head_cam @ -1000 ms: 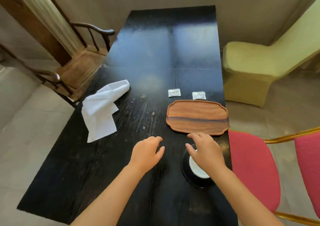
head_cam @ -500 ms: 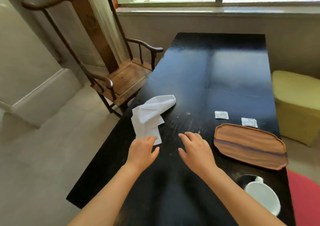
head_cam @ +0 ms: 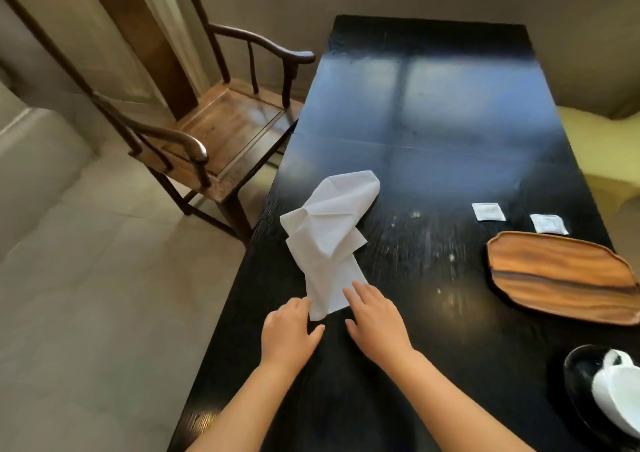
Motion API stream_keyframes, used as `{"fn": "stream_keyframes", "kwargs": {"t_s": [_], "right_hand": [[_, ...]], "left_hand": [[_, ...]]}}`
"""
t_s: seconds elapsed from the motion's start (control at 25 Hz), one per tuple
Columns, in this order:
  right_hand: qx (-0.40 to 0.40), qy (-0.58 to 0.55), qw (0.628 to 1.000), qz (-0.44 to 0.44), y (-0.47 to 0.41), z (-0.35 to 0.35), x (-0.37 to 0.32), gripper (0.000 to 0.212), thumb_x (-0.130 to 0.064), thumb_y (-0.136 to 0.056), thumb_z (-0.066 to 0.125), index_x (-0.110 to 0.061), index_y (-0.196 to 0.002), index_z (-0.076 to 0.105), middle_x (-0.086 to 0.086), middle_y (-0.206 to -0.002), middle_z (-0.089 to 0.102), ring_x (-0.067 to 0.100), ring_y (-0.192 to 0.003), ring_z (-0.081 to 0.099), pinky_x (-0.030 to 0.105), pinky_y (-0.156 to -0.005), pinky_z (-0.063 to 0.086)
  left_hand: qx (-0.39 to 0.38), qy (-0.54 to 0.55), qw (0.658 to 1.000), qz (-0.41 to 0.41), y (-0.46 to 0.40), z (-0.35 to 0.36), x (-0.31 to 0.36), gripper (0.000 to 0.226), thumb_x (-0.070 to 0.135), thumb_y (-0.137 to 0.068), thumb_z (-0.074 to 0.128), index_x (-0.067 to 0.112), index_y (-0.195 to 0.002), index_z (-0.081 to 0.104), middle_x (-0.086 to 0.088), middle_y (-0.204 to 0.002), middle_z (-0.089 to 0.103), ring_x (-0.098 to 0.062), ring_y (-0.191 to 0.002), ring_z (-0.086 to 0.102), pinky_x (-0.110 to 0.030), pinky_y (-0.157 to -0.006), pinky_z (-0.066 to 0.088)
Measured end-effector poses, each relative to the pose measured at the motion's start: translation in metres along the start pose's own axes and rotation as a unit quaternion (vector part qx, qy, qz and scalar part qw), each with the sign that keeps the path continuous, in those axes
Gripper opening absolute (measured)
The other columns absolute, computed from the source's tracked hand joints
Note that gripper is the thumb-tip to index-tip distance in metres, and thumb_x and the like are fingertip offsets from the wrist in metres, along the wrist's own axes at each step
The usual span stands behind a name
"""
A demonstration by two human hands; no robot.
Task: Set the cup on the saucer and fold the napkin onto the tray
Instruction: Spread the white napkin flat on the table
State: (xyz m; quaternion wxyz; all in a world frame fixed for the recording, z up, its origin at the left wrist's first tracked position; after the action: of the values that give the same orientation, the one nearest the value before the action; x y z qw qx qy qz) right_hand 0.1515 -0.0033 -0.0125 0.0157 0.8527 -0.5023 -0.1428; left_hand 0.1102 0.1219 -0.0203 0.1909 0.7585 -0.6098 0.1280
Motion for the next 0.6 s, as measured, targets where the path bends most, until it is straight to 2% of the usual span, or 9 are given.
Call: {"fn": "stream_keyframes", "kwargs": {"t_s": [0.12, 0.24, 0.36, 0.48, 0.56, 0.6], "right_hand": [[-0.008, 0.024, 0.999, -0.025, -0.026, 0.036, 0.009, 0.054, -0.017, -0.063, 0.078, -0.008, -0.113, 0.059, 0.015, -0.126, 0.058, 0.032, -0.116, 0.055, 0.038, -0.081, 0.056], [-0.003, -0.002, 0.999, -0.039, -0.032, 0.060, 0.016, 0.049, -0.010, -0.055, 0.079, -0.006, -0.102, 0.064, 0.014, -0.114, 0.064, 0.032, -0.102, 0.062, 0.038, -0.075, 0.057], [0.040, -0.015, 0.998, -0.043, -0.018, 0.065, 0.013, 0.051, -0.005, -0.060, 0.073, -0.004, -0.110, 0.063, 0.014, -0.118, 0.064, 0.031, -0.107, 0.061, 0.039, -0.085, 0.053], [0.054, -0.045, 0.997, -0.023, 0.000, 0.063, 0.007, 0.040, -0.009, -0.069, 0.070, -0.007, -0.109, 0.064, 0.010, -0.118, 0.065, 0.028, -0.107, 0.061, 0.037, -0.087, 0.052], [0.039, -0.141, 0.989, 0.031, 0.008, 0.057, 0.001, 0.037, -0.018, -0.083, 0.061, -0.013, -0.119, 0.058, 0.001, -0.119, 0.063, 0.021, -0.109, 0.060, 0.032, -0.087, 0.050], [0.015, -0.223, 0.971, 0.080, 0.012, 0.057, 0.001, 0.041, -0.023, -0.089, 0.054, -0.018, -0.130, 0.048, -0.003, -0.120, 0.061, 0.017, -0.108, 0.059, 0.029, -0.087, 0.048]], "left_hand": [[-0.012, -0.002, 1.000, -0.010, -0.019, 0.027, -0.003, 0.054, 0.041, -0.082, 0.062, 0.022, -0.130, 0.045, 0.006, -0.121, 0.056, -0.011, -0.109, 0.054, -0.028, -0.092, 0.042], [-0.006, 0.021, 0.999, -0.029, -0.032, 0.046, -0.011, 0.045, 0.031, -0.082, 0.065, 0.019, -0.122, 0.052, 0.002, -0.115, 0.058, -0.016, -0.103, 0.056, -0.031, -0.086, 0.047], [-0.001, 0.056, 0.998, -0.035, -0.033, 0.054, -0.017, 0.019, 0.019, -0.085, 0.061, 0.015, -0.103, 0.064, 0.000, -0.102, 0.063, -0.017, -0.096, 0.057, -0.030, -0.078, 0.049], [0.001, 0.183, 0.978, -0.096, -0.023, 0.046, -0.023, 0.011, 0.017, -0.089, 0.056, 0.015, -0.088, 0.067, 0.006, -0.082, 0.064, -0.010, -0.080, 0.058, -0.014, -0.064, 0.042], [-0.014, 0.271, 0.952, -0.139, -0.011, 0.040, -0.022, 0.013, 0.016, -0.090, 0.055, 0.017, -0.085, 0.066, 0.006, -0.077, 0.065, -0.007, -0.074, 0.060, -0.010, -0.060, 0.044], [-0.022, 0.303, 0.941, -0.152, -0.005, 0.038, -0.019, 0.013, 0.016, -0.091, 0.055, 0.018, -0.085, 0.066, 0.005, -0.078, 0.066, -0.006, -0.075, 0.062, -0.010, -0.061, 0.046]]}}
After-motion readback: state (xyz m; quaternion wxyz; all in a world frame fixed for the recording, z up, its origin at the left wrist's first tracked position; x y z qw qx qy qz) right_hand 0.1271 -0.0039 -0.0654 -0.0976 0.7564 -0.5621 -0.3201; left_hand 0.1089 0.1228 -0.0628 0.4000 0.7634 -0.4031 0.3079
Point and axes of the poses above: each hand's wrist, its own y-axis away from the middle knuckle, its own z-axis out of the palm, x = y × z, the point moved 9 cm from there along -y, towards the middle knuckle
